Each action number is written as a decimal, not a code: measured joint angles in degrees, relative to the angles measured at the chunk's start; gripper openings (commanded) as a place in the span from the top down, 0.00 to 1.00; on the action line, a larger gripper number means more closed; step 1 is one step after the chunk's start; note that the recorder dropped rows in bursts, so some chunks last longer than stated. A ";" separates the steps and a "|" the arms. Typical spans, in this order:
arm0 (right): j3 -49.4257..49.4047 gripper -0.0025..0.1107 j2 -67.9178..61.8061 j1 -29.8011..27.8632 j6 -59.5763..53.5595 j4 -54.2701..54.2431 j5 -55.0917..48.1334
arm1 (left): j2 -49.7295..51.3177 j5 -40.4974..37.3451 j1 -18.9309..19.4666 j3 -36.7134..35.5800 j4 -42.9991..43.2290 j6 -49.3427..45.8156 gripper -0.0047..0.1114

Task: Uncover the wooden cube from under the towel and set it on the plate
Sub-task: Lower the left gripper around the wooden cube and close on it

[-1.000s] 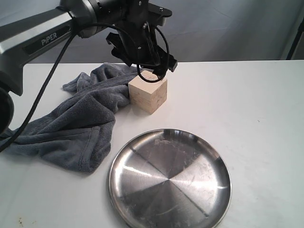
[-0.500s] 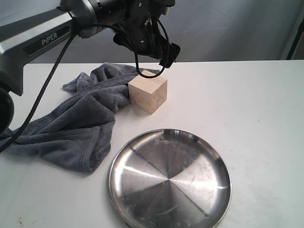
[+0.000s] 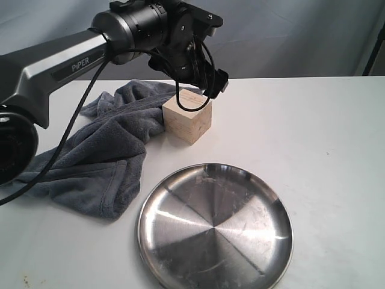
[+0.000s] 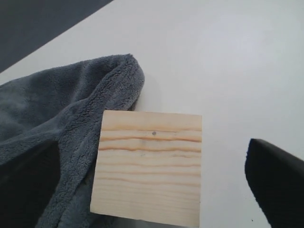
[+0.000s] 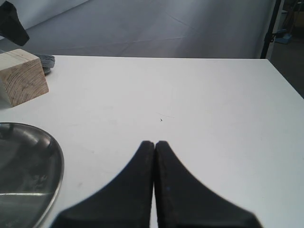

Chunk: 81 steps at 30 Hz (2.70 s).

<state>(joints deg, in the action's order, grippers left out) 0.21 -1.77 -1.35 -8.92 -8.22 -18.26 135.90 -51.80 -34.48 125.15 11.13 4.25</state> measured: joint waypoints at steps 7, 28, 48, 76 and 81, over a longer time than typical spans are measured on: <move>0.00 0.98 0.00 0.00 0.00 0.00 0.00 | 0.00 0.14 1.49 0.00 0.00 0.72 0.06; 0.00 0.98 0.00 0.00 0.00 0.00 0.00 | 2.00 3.19 1.84 0.00 -3.47 -1.22 0.06; 0.00 0.98 0.00 0.00 0.00 0.00 0.00 | 4.89 3.82 1.84 0.00 -4.06 -3.24 0.06; 0.00 0.98 0.00 0.00 0.00 0.00 0.00 | 5.35 2.40 2.43 0.00 -4.30 -4.25 0.06; 0.00 0.98 0.00 0.00 0.00 0.00 0.00 | 5.35 2.40 2.43 0.00 -4.30 -4.25 0.06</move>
<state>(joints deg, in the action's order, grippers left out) 0.21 -1.77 -1.35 -8.92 -8.22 -18.26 141.25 -49.40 -32.05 125.15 6.83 0.00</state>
